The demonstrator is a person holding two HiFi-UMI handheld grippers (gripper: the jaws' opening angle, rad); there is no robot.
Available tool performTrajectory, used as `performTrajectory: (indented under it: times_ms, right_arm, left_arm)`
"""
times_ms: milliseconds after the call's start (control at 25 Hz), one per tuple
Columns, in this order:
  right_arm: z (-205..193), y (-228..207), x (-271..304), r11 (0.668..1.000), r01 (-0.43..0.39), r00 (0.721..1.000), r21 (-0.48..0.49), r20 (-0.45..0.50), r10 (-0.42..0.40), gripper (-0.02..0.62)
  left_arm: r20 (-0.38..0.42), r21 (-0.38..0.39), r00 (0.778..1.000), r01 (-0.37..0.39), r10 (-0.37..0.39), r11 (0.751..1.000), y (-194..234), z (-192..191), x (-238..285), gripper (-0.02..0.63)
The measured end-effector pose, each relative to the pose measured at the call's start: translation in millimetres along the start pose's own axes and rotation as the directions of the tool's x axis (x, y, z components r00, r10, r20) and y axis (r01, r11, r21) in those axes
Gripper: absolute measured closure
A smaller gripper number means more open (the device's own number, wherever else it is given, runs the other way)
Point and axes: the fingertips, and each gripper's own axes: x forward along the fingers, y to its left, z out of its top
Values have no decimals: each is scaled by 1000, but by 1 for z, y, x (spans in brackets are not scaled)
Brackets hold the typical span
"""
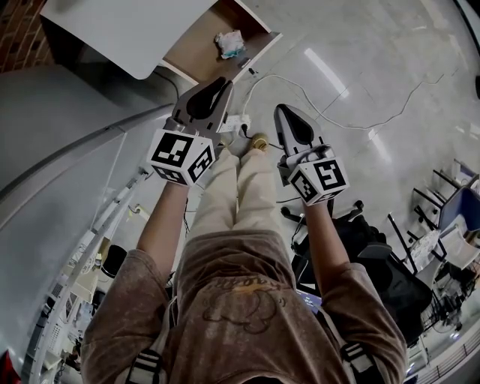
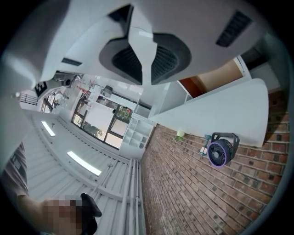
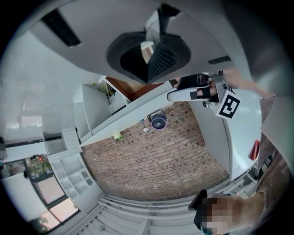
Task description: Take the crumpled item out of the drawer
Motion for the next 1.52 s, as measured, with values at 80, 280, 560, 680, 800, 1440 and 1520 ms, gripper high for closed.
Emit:
performTrajectory:
  times_ms: [80, 280, 560, 680, 800, 1440, 1520]
  right_arm:
    - [1, -2, -1, 1000, 4, 1000, 0, 0, -4, 598]
    - [2, -8, -3, 1000, 10, 1000, -2, -4, -10, 598]
    - [2, -12, -4, 1000, 12, 1000, 0, -8, -12, 598]
    - [0, -13, -6, 1000, 12, 1000, 5, -13, -12, 598]
    - [-1, -13, -6, 1000, 16, 1000, 4, -16, -16, 598]
    - [-1, -16, -28, 998, 54, 998, 22, -18, -54, 598]
    - [-2, -18, -32, 998, 62, 998, 24, -22, -61, 598]
  left_arm:
    - [4, -7, 1000, 7, -7, 1000, -2, 1, 1, 527]
    - [-1, -18, 1000, 10, -10, 1000, -2, 0, 4, 461]
    - [-8, -38, 1000, 22, -23, 999, 0, -2, 8, 364]
    - [-8, -51, 1000, 14, -15, 999, 1, -3, 12, 294]
    - [-18, -55, 1000, 2, -3, 998, 6, -6, 16, 245]
    - [-175, -13, 980, -97, 94, 995, 70, -56, 70, 204]
    - [-201, 3, 974, -104, 103, 995, 78, -63, 80, 204]
